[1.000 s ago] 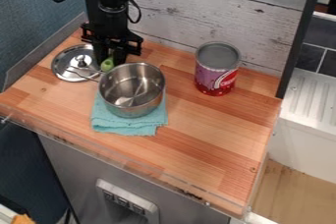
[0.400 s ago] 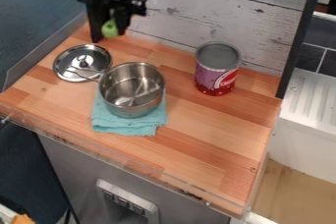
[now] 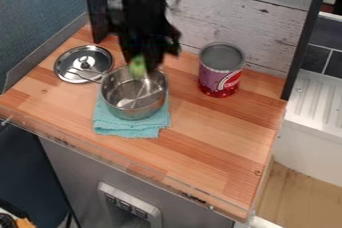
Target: Move the green spatula to the left side of its length
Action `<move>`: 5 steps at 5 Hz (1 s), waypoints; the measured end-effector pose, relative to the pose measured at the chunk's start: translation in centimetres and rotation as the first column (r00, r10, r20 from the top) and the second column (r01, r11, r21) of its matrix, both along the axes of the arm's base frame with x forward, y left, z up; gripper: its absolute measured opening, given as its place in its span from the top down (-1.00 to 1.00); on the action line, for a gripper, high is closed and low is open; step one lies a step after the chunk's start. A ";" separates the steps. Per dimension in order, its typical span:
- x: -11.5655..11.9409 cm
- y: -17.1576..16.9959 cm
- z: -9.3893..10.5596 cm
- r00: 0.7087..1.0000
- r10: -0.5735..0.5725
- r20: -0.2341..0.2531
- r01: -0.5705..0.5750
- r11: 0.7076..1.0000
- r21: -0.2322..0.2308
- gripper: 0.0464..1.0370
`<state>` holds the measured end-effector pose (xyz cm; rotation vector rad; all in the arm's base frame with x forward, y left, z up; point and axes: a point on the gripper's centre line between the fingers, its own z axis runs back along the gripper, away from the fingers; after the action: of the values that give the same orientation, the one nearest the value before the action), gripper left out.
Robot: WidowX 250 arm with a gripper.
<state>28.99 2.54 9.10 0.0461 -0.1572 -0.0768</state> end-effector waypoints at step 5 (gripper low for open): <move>-3.6 -5.5 -4.8 0.974 0.022 -0.225 -0.017 1.000 0.021 0.32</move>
<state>25.42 -2.95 4.30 0.0571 0.0714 -0.0633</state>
